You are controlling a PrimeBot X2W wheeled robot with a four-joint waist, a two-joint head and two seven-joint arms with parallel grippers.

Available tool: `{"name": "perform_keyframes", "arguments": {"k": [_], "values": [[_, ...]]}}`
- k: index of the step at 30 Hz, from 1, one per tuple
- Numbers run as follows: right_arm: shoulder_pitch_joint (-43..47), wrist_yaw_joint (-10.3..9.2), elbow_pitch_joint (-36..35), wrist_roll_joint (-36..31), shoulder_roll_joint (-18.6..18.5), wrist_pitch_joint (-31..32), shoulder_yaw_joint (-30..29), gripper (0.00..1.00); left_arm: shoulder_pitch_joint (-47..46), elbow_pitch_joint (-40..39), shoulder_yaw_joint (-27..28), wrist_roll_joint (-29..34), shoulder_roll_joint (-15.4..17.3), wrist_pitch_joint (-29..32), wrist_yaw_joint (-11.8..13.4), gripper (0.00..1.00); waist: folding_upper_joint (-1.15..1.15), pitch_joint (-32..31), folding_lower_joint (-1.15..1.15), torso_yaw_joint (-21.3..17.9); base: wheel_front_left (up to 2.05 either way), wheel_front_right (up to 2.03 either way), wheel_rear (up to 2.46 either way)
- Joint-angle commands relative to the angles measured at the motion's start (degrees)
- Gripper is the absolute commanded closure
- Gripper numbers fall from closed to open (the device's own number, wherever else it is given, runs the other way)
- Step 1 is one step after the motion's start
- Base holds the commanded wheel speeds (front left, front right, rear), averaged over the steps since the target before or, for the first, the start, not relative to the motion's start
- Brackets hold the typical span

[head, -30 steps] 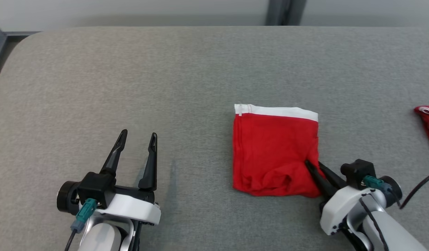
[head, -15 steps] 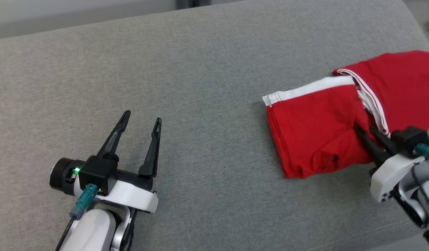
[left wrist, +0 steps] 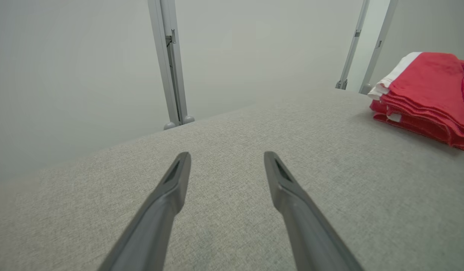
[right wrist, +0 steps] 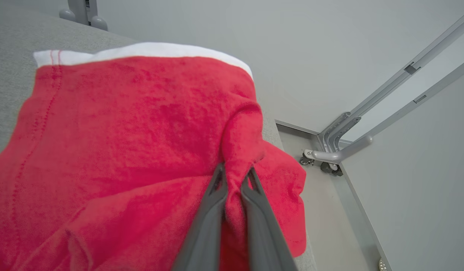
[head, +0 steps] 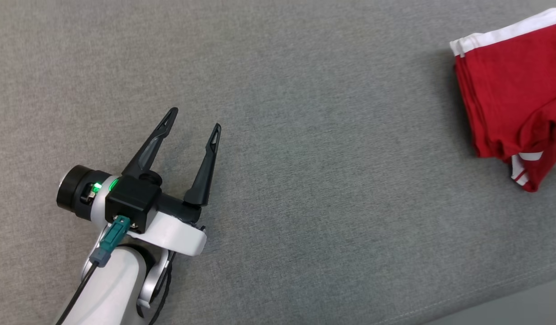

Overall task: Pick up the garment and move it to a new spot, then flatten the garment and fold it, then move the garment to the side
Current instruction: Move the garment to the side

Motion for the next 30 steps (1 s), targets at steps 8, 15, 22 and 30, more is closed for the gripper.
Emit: {"name": "perform_keyframes", "arguments": {"k": [8,15,22,30], "values": [[-4.1,-0.02,10.1,1.9,3.8,-3.0,-1.4,0.0,-1.4,-2.6,0.1,0.8,1.8,1.8,0.4,0.0,0.0,3.4,0.0,0.8,0.0,0.0,0.0],[-3.0,-0.02,13.6,2.6,7.5,-6.4,-3.2,0.0,0.4,-2.4,0.4,0.2,2.2,1.9,1.1,0.0,0.0,1.8,0.0,-0.7,0.0,0.0,0.0],[5.6,-0.02,3.1,0.1,12.5,-6.6,-11.9,0.0,3.6,-0.8,0.7,-1.8,1.0,0.5,2.0,0.0,0.0,-3.4,0.0,-2.2,0.0,0.0,0.0],[18.2,-0.02,-12.8,-4.5,22.1,-6.6,-20.7,0.0,6.8,1.0,1.4,-4.3,-0.1,-1.3,3.0,0.0,0.0,-8.7,0.0,-0.6,0.0,0.0,0.0]]}}
